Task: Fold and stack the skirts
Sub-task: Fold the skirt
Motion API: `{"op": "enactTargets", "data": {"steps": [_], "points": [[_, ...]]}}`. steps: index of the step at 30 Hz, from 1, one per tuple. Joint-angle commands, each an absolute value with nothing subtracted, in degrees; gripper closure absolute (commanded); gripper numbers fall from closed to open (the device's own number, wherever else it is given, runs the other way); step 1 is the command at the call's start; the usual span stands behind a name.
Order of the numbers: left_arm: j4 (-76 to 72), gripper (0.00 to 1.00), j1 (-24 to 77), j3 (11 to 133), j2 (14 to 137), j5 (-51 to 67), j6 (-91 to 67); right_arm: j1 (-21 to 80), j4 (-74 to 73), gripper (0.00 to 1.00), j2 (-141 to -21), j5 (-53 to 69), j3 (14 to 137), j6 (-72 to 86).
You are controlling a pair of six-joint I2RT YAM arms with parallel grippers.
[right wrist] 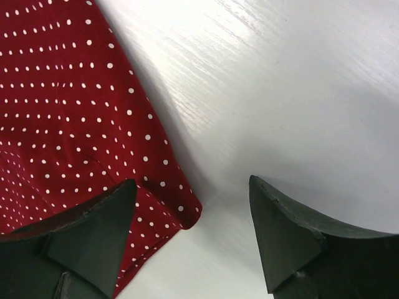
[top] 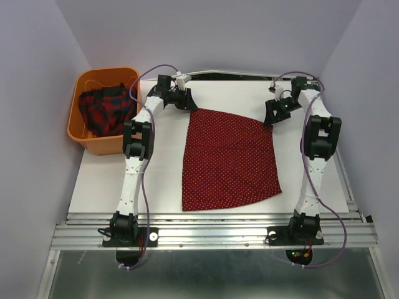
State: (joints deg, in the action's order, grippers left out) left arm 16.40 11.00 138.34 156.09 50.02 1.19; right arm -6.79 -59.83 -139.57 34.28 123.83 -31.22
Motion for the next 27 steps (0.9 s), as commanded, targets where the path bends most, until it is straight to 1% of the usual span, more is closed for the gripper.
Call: {"op": "enactTargets", "data": {"steps": [1, 3, 5, 6, 8, 9, 10, 12, 13, 14, 15, 17, 18, 19, 20, 23, 27], "points": [[16.43, 0.59, 10.72, 138.08, 154.34, 49.75, 1.76, -7.12, -60.47, 0.24, -140.10, 37.35, 125.68, -33.66], [16.79, 0.62, 10.72, 138.16, 154.25, 49.57, 2.28, -7.12, -60.64, 0.27, -140.54, 37.44, 126.03, -34.01], [17.31, 0.64, 10.63, 138.69, 154.25, 49.57, 3.07, -7.12, -60.91, 0.37, -140.62, 37.79, 126.12, -35.06], [17.58, 0.67, 10.72, 138.87, 154.25, 49.48, 3.51, -7.12, -61.08, 0.47, -140.45, 37.88, 126.12, -35.94], [17.93, 0.70, 10.63, 139.13, 154.16, 49.39, 4.48, -7.12, -61.87, 0.55, -140.27, 37.97, 125.95, -37.26], [18.45, 0.74, 10.63, 139.39, 153.99, 49.39, 5.53, -6.60, -62.22, 0.61, -140.01, 37.53, 125.77, -37.79], [18.63, 0.78, 10.63, 139.39, 153.81, 50.00, 6.15, -6.59, -62.31, 0.64, -139.66, 37.27, 125.16, -38.66], [18.55, 0.82, 10.63, 138.96, 153.20, 50.53, 7.55, -6.07, -62.31, 0.69, -139.22, 36.65, 124.72, -38.93], [18.54, 0.90, 10.63, 138.87, 152.85, 50.80, 7.82, -6.06, -62.23, 0.76, -139.13, 36.65, 124.72, -38.94], [17.94, 0.95, 10.63, 138.61, 152.49, 51.32, 8.08, -6.06, -62.23, 0.78, -138.96, 36.74, 124.98, -38.94], [17.32, 1.00, 10.63, 137.91, 151.62, 51.59, 8.00, -6.06, -62.31, 0.83, -138.87, 37.17, 125.15, -38.85], [15.22, 1.00, 10.63, 136.24, 149.78, 52.03, 7.74, -6.06, -62.05, 0.88, -138.34, 37.96, 125.85, -38.15], [14.60, 1.00, 10.63, 135.80, 149.07, 52.29, 7.65, -6.06, -61.96, 0.94, -138.17, 38.23, 126.21, -37.71], [14.07, 1.00, 10.63, 135.36, 148.45, 52.29, 7.56, -6.06, -61.79, 0.97, -137.99, 38.32, 126.56, -37.71], [12.93, 1.00, 10.63, 135.00, 147.66, 52.38, 7.47, -6.06, -61.53, 0.99, -137.73, 38.32, 126.91, -37.36], [12.57, 1.00, 10.55, 134.47, 144.76, 52.47, 8.69, -6.06, -60.74, 0.99, -135.89, 37.80, 127.44, -37.18], [12.83, 1.00, 10.02, 130.53, 138.01, 51.68, 12.73, -6.06, -59.59, 0.99, -132.02, 37.27, 126.48, -37.35]]}}
